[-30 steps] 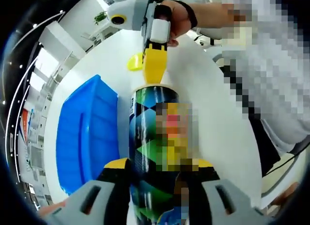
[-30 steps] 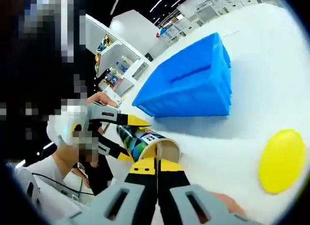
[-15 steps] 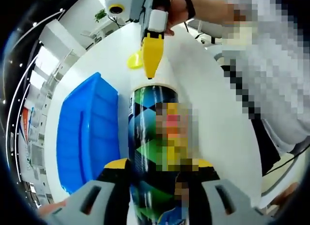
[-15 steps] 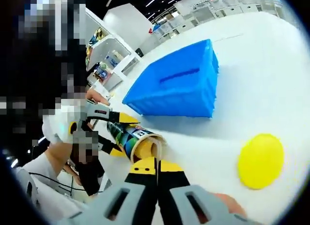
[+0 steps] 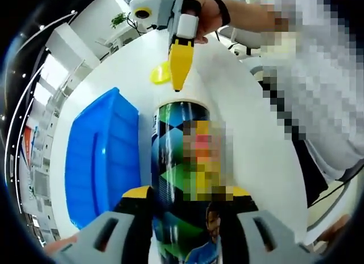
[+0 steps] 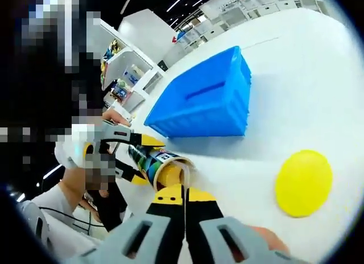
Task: Open the lid of the chip container on the table, take out the chips, place them into the box in front of the container, and close the lid
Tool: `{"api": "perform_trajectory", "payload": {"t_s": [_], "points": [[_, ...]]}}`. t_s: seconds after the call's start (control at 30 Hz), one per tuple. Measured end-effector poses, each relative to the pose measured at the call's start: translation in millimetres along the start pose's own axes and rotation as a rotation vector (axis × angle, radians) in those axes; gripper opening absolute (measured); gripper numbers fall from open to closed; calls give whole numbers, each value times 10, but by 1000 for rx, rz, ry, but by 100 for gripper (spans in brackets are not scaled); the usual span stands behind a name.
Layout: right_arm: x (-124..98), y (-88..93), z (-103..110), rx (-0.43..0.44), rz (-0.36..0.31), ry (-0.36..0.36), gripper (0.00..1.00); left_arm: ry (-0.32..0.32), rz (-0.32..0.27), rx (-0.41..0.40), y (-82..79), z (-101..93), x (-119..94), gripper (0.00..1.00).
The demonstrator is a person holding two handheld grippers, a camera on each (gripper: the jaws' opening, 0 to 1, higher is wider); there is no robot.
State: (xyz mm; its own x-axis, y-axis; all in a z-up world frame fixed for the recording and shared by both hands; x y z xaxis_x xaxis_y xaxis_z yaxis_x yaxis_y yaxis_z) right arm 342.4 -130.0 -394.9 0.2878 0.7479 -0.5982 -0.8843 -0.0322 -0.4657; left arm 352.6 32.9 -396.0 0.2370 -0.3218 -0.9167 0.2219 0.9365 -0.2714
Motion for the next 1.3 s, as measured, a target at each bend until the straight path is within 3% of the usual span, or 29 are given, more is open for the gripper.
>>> {"api": "perform_trajectory", "payload": {"t_s": [0.67,0.93,1.17,1.23,1.27,1.3], "points": [[-129,-42,-174,29,-8,17,0,9,46,-29,141,-13,-37,46],[-92,-55,-78,36,-8,19,0,21,59,-36,165,-29,-35,46],[-45,-86,-33,-29,-80,-1,3,28,84,-46,181,-23,-34,46],[-37,-132,-23,-108,-142,-8,4,30,91,-46,185,-22,-35,46],[-186,-48,-246,-133,-171,-18,4,30,92,-45,186,-22,-34,46],[-221,-44,-287,-150,-197,-29,4,31,93,-46,187,-22,-35,46]]}}
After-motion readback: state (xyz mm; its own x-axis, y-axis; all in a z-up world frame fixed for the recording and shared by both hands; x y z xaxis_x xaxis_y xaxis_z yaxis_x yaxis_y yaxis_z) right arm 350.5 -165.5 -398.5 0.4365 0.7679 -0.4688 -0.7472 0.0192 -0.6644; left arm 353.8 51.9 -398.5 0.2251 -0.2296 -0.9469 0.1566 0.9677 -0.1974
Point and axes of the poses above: the point that each gripper's makers call its tool centre point, and the gripper's own axes: x roughly forward along the fingers, z roughly to its left, y roughly out of its underside, the point moved 5 cm from there along -x, roughly backward along the fingers, and after that the axes turned 8 degrees about z, right-handed, at the moved point
